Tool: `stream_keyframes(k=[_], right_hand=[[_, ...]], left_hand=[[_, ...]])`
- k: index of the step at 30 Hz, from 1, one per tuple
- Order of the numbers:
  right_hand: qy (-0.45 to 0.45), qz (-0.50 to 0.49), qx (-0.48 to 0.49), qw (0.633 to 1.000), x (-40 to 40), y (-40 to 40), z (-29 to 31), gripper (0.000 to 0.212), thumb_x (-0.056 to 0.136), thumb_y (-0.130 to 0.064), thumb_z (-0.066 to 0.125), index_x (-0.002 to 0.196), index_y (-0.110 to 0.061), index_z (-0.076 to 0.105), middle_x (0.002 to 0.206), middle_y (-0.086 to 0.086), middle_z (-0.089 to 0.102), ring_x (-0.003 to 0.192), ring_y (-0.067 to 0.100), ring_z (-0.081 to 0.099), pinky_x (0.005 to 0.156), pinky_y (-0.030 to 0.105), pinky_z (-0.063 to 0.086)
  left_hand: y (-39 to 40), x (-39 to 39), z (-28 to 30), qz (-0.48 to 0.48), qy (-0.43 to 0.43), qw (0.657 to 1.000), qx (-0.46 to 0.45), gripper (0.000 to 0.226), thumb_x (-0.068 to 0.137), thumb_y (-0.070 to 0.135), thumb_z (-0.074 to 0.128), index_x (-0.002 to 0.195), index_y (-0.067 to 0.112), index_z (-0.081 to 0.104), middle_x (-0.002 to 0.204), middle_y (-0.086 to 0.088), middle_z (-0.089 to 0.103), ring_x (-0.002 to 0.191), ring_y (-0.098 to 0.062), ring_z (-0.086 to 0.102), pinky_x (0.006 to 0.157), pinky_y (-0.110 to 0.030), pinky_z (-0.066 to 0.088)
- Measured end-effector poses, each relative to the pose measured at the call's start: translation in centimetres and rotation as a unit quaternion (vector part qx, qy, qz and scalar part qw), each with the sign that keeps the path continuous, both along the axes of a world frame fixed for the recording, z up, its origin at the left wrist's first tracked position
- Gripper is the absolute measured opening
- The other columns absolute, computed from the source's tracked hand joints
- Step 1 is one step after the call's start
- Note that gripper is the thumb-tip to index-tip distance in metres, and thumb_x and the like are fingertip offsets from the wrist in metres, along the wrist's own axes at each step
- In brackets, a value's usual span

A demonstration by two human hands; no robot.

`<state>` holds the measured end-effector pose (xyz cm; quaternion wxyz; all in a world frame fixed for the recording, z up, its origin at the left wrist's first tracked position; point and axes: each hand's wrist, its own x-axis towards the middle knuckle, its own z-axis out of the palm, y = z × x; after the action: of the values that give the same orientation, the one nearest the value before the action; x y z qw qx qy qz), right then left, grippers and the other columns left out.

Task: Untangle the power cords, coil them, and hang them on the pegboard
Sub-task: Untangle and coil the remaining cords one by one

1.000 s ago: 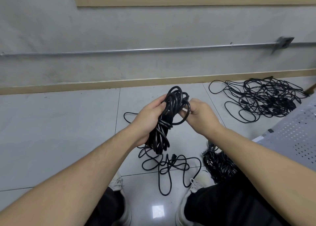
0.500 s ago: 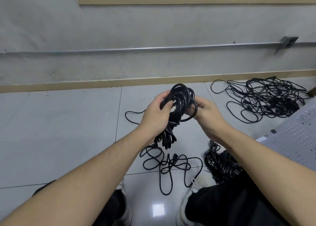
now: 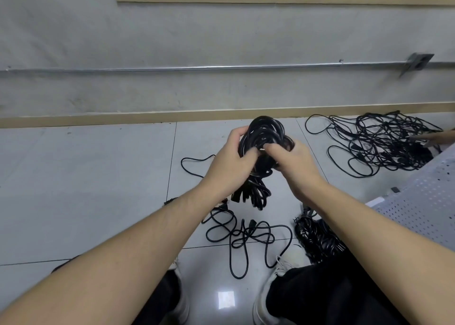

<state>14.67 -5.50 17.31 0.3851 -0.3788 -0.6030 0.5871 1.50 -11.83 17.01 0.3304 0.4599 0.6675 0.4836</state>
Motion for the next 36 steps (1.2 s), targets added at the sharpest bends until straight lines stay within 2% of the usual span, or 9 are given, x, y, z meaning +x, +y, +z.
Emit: stream_keyframes(k=[3,5,7,10,15,23,29,33,36], right_hand=[[-0.002,0.007,-0.018,1.0,0.1,0.3,-0.2,0.012,0.077,-0.019,0.061,0.085,-0.011,0.066,0.074,0.003,0.064,0.072,0.016,0.06,0.072,0.037,0.051],[-0.023,0.036,-0.011,0.999,0.3,0.4,-0.4,0.018,0.076,-0.02,0.061,0.091,-0.011,0.065,0.079,0.002,0.064,0.075,0.017,0.061,0.073,0.036,0.054],[-0.056,0.054,-0.001,0.997,0.7,0.8,-0.6,0.025,0.077,-0.021,0.061,0.097,-0.007,0.063,0.083,0.003,0.064,0.078,0.018,0.061,0.077,0.038,0.056],[-0.09,0.069,0.013,0.993,1.1,1.2,-0.7,0.026,0.071,-0.026,0.06,0.088,-0.007,0.06,0.076,0.001,0.059,0.073,0.019,0.056,0.076,0.043,0.053],[-0.064,0.083,-0.018,0.994,1.3,1.2,-0.3,0.016,0.07,-0.019,0.056,0.085,-0.013,0.055,0.066,-0.008,0.055,0.064,0.011,0.055,0.076,0.036,0.055],[-0.056,0.094,-0.051,0.993,1.2,0.9,-0.3,0.024,0.094,-0.022,0.063,0.114,-0.008,0.064,0.084,0.003,0.067,0.074,0.017,0.067,0.071,0.035,0.059],[-0.078,0.093,-0.069,0.99,1.3,1.1,-0.5,0.02,0.095,-0.017,0.064,0.107,-0.002,0.068,0.083,0.007,0.072,0.078,0.018,0.07,0.071,0.033,0.058],[-0.027,0.102,-0.084,0.991,1.2,1.3,-0.6,0.005,0.093,-0.012,0.068,0.096,-0.008,0.069,0.085,0.007,0.071,0.078,0.016,0.066,0.08,0.032,0.054],[0.016,0.105,-0.095,0.99,1.3,1.5,-0.5,0.015,0.085,-0.017,0.074,0.098,-0.009,0.073,0.094,0.01,0.073,0.086,0.019,0.068,0.088,0.033,0.052]], left_hand=[[-0.3,0.2,0.3,-0.003,0.075,0.997,-0.007,0.043,0.095,0.037,0.066,0.132,0.038,0.044,0.094,0.017,0.069,0.087,-0.004,0.07,0.077,-0.026,0.054],[-0.4,0.2,0.3,-0.004,0.136,0.991,-0.013,0.039,0.1,0.039,0.059,0.134,0.033,0.042,0.105,0.016,0.069,0.093,-0.008,0.068,0.07,-0.023,0.047],[-0.5,0.4,0.2,-0.014,0.182,0.983,-0.015,0.037,0.104,0.037,0.051,0.139,0.029,0.04,0.118,0.008,0.067,0.102,-0.016,0.065,0.071,-0.028,0.043],[-0.6,0.7,0.2,-0.028,0.211,0.977,-0.027,0.041,0.107,0.032,0.043,0.146,0.025,0.036,0.128,-0.001,0.064,0.109,-0.026,0.062,0.078,-0.031,0.039],[-0.5,0.9,0.6,-0.032,0.216,0.976,-0.021,0.044,0.105,0.026,0.042,0.148,0.027,0.037,0.134,0.001,0.062,0.115,-0.024,0.06,0.083,-0.03,0.039],[-0.5,1.4,0.5,-0.011,0.178,0.984,-0.013,0.042,0.104,0.025,0.043,0.146,0.029,0.041,0.124,0.007,0.063,0.102,-0.016,0.057,0.078,-0.026,0.035],[-0.1,1.3,-0.2,-0.005,0.135,0.99,-0.031,0.037,0.103,0.025,0.043,0.139,0.031,0.045,0.12,0.009,0.064,0.106,-0.018,0.061,0.081,-0.031,0.043],[0.3,1.0,-0.2,0.005,0.023,0.999,-0.032,0.034,0.101,0.023,0.043,0.131,0.039,0.049,0.111,0.013,0.067,0.099,-0.017,0.069,0.089,-0.042,0.058],[0.4,0.8,0.1,0.002,-0.043,0.998,-0.035,0.034,0.101,0.024,0.05,0.132,0.035,0.054,0.112,0.01,0.07,0.1,-0.017,0.071,0.091,-0.045,0.059]])
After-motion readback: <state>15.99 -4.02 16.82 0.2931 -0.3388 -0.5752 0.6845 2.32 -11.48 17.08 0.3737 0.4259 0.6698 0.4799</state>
